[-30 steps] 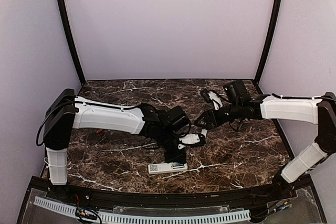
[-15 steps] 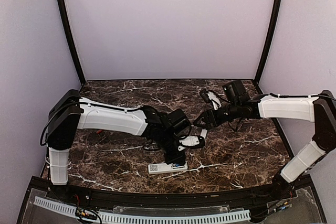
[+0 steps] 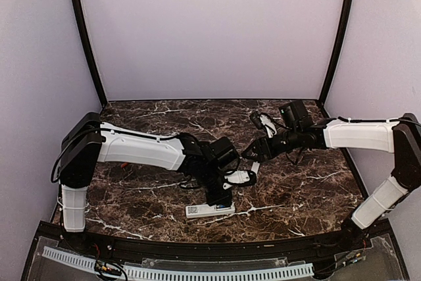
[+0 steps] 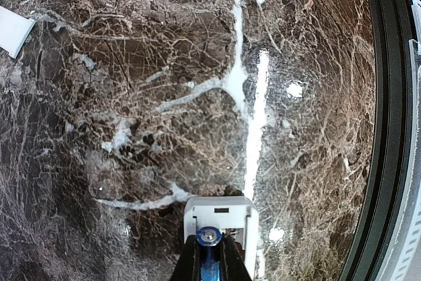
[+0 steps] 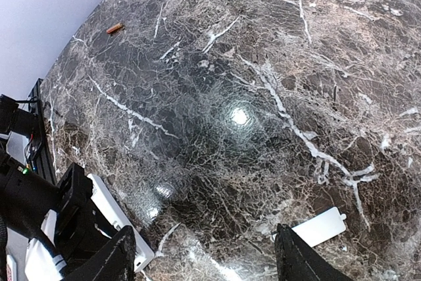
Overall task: Load the batteries into the remote control
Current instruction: Place the battery in the battery compartment.
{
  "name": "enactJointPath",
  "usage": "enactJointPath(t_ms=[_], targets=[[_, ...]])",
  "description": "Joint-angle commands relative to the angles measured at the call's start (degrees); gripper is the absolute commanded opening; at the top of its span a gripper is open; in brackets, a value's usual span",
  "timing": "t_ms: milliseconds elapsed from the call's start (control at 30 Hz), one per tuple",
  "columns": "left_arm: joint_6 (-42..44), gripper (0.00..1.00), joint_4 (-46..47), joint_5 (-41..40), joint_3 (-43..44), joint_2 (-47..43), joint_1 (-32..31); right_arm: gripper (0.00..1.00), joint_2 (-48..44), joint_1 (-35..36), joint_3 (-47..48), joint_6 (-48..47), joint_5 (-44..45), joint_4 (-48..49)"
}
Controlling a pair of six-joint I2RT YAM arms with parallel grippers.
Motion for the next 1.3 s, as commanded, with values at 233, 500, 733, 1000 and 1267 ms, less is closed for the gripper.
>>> enactJointPath(t_ms=[233,500,733,1000,1267], targets=[[1.5,0.0,-6.1,-2.3,0.3,0.1,-0.8,0.69,-1.2,-0.4,0.0,0.0,-1.6,1.5],[2.6,0.04,-4.4,-2.6,-1.3,0.1,-1.0,0.69,-2.4,-0.4,-0.8,0.6,-2.2,1.6],[3.2,0.06,-4.9,-3.0,-1.2,0.1,-1.1,0.69,-3.0,-0.4,-1.3,0.7,-2.6,1.7],[3.3,0.17,-6.0,-2.7,-0.7,0.0,-1.8,0.69,-3.2,-0.4,-1.7,1.0,-3.1,1.9],[2.7,0.19,-6.6,-2.6,0.1,-0.3,-1.9,0.69,-4.1,-0.4,-2.2,1.4,-3.6,2.1]])
